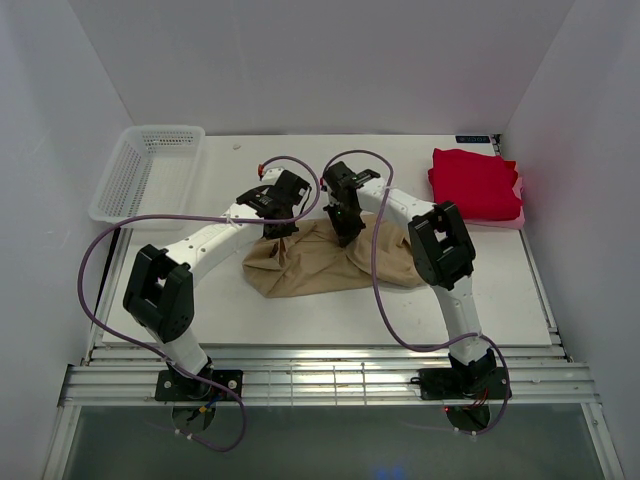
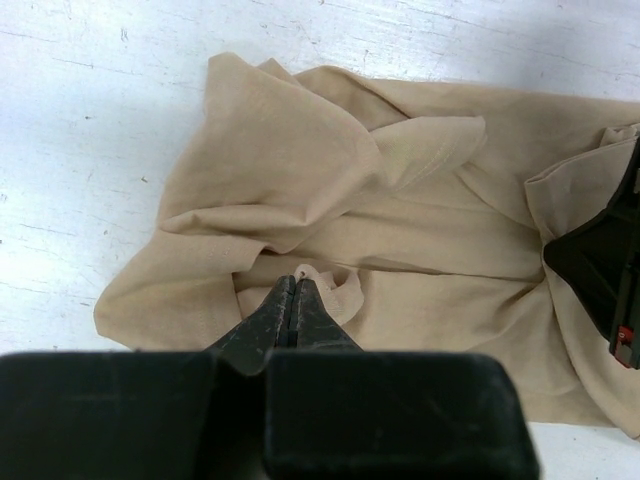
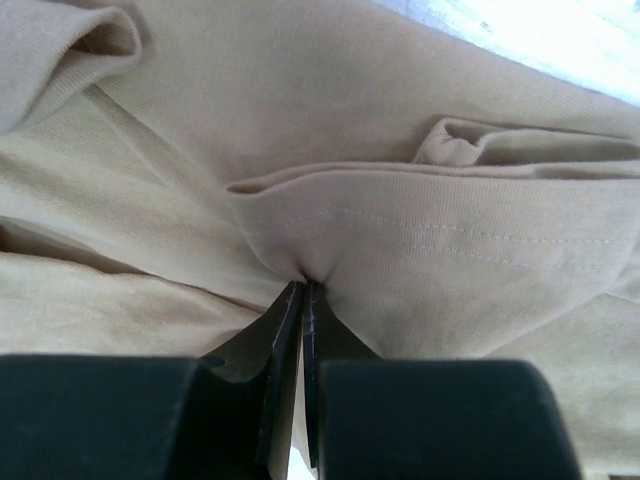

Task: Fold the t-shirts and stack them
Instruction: Flatten the tshirt out

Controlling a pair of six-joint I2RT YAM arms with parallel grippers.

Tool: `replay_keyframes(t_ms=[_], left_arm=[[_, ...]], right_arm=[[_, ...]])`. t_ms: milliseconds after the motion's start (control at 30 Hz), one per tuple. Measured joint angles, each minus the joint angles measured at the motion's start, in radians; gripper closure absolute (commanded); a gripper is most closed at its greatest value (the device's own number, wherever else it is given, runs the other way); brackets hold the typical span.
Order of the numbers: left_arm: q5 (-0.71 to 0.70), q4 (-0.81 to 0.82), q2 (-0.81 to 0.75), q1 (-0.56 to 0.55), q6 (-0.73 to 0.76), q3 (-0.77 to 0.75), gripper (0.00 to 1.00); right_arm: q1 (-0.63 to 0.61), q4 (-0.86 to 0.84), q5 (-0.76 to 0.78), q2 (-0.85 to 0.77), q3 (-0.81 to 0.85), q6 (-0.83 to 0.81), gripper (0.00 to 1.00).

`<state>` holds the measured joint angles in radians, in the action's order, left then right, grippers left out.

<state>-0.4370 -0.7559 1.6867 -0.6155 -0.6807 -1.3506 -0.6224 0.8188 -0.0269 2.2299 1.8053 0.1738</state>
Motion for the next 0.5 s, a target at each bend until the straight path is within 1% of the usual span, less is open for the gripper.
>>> replay_keyframes(t_ms=[133,300,400,500], left_arm=[[-0.001,-0.01,0.0,0.015,0.005,-0.013,1.0],[-0.024,-0.034,-0.024,0.082,0.031,-0.106,1.0],[-0.044,-0.038,-0.072,0.147,0.052,-0.179,1.0],[-0.085,-0.02,-0.142,0.211,0.061,-0.229,1.0]], right_arm=[[0.001,0.058,0.037,-0.004,0.066,-0.006,0.92],[0.029,0.151,0.095,-0.042,0.249,-0.007,0.92],[0.078,0.182,0.143,-0.117,0.345,-0.015,0.92],[0.15,0.194,0.19,-0.236,0.394,-0.027,0.92]])
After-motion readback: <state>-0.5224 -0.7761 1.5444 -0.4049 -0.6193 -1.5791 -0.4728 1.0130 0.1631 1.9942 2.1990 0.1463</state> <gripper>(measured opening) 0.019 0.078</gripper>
